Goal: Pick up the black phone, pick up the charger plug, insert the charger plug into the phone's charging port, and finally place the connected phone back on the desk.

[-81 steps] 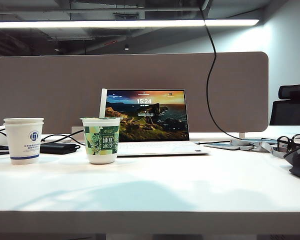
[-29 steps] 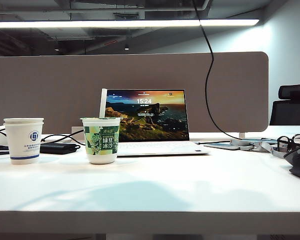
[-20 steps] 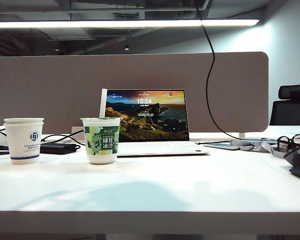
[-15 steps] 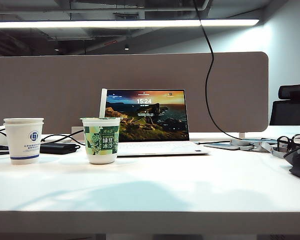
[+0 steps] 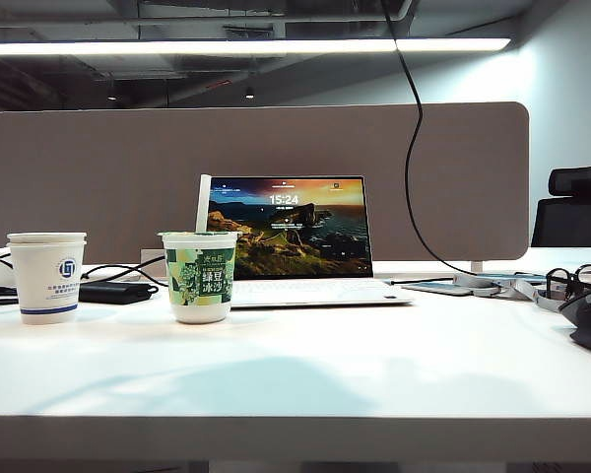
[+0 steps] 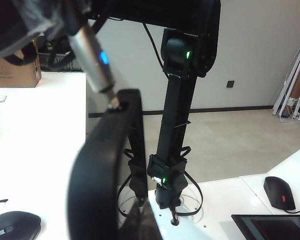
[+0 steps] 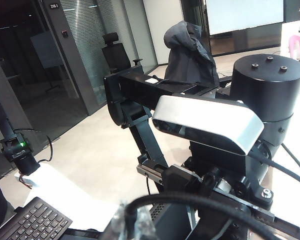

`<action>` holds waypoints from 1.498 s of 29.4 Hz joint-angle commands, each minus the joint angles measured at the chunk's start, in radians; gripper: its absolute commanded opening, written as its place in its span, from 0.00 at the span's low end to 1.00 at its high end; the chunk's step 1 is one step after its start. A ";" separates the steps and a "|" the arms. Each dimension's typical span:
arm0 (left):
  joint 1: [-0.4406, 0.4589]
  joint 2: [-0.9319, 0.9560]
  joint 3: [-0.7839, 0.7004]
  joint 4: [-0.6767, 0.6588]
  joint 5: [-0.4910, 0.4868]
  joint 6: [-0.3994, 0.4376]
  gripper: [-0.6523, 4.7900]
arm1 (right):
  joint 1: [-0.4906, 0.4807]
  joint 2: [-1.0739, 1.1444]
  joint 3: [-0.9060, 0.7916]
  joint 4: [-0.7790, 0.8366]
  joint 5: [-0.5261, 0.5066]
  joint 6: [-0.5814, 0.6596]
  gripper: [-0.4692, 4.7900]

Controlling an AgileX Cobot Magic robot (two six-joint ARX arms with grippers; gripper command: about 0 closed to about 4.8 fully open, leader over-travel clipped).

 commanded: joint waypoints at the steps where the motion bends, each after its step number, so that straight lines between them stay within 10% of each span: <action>1: -0.001 -0.005 0.008 0.021 0.017 -0.003 0.11 | 0.002 -0.003 0.003 0.010 -0.005 0.000 0.08; 44: -0.001 -0.003 0.008 0.026 0.013 -0.043 0.11 | 0.030 0.019 0.003 0.003 -0.010 -0.016 0.08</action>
